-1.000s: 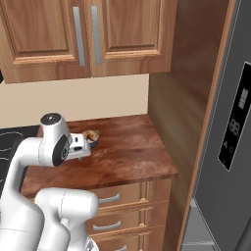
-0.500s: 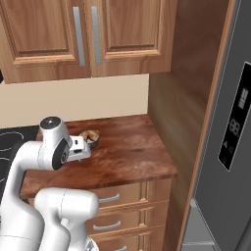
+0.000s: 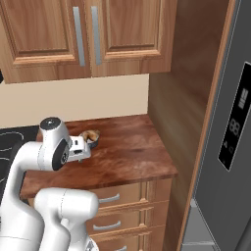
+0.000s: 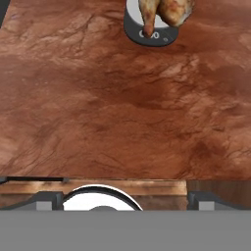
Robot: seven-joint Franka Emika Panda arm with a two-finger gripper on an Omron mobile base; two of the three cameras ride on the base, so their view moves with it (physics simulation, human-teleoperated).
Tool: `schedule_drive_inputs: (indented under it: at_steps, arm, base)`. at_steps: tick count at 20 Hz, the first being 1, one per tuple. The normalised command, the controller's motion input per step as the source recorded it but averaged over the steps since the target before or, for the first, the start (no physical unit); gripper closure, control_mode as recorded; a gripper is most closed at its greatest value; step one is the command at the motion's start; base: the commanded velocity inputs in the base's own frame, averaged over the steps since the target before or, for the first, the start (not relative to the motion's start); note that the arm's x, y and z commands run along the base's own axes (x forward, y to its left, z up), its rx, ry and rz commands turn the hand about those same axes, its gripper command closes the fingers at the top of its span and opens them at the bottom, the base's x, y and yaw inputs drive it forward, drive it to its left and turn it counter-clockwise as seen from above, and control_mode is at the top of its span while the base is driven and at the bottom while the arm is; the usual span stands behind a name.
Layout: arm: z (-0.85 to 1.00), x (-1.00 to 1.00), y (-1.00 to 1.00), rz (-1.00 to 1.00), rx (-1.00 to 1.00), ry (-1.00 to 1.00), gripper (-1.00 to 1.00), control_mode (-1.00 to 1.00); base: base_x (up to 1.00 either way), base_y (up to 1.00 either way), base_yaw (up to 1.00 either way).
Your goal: Take the chicken drumstick from the fridge and place it on the digital scale on the counter by the fridge. Wait a few seconds for a reading, then move it to the plate on the dining counter.
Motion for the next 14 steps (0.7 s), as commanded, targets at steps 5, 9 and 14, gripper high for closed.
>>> schedule_drive_inputs:
  at_steps: [5,9,14]
  arm:
    - [0.0,0.0,0.0,0.0,0.0,0.0,-1.0,-1.0]
    - [0.0,0.0,0.0,0.0,0.0,0.0,-1.0,-1.0]
    - [0.0,0.0,0.0,0.0,0.0,0.0,-1.0,-1.0]
  base:
    - [0.0,0.0,0.0]
    - [0.0,0.0,0.0]
    - [0.0,0.0,0.0]
